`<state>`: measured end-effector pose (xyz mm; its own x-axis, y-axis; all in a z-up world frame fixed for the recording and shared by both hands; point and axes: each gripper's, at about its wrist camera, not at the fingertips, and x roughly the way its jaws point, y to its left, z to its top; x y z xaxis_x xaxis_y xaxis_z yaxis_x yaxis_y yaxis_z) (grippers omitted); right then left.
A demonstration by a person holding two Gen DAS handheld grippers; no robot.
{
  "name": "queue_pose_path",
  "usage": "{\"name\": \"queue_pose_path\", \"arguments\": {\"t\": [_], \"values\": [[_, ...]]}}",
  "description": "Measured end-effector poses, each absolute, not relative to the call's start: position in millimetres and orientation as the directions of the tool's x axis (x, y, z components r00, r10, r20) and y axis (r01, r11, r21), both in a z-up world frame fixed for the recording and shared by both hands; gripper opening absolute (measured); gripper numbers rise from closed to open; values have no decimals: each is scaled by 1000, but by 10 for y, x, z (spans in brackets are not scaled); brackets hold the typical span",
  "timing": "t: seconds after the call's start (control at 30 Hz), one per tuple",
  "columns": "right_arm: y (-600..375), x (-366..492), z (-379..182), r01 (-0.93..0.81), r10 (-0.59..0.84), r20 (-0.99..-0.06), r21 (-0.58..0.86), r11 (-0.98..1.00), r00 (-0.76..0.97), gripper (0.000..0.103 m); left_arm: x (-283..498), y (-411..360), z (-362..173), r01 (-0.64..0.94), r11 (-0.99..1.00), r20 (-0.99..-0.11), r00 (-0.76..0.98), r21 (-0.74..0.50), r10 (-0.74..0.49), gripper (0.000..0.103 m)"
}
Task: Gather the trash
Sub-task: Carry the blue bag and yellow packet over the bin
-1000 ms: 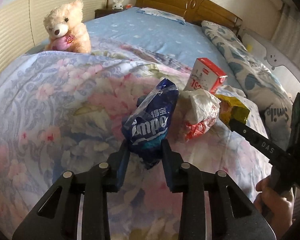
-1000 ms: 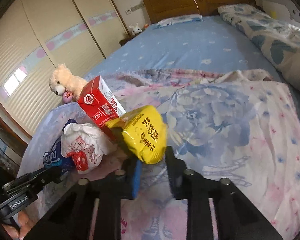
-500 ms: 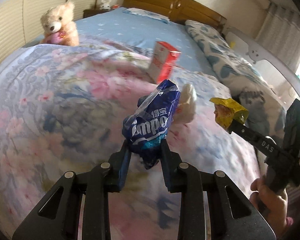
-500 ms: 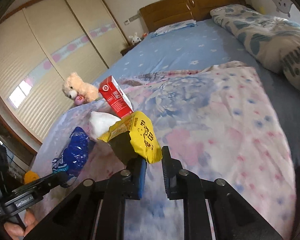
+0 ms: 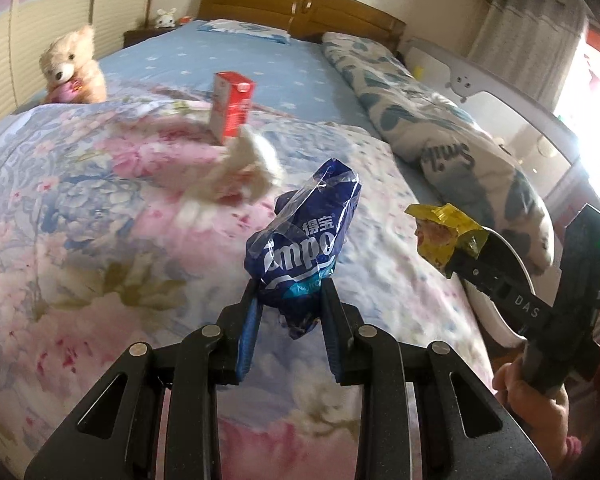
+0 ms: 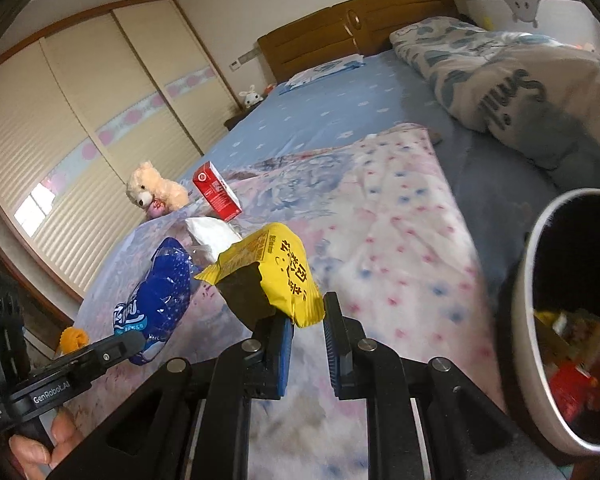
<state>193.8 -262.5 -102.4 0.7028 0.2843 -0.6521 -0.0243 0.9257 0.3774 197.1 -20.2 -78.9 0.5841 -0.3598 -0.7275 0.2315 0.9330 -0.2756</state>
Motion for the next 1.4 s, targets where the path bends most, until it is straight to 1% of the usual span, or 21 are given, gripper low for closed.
{"name": "queue_pose_path", "arguments": {"t": [0.67,1.4], "values": [[-3199,1215,-858,66,206,-636,377,924,744,15,1723,-901,-755,362,900,-735,537,-242,-414,27],[-3890,883,-847,199,90,-647,360,912,757,15,1663,-1693,-691,502,837,-741,474,-216,-476,27]]}}
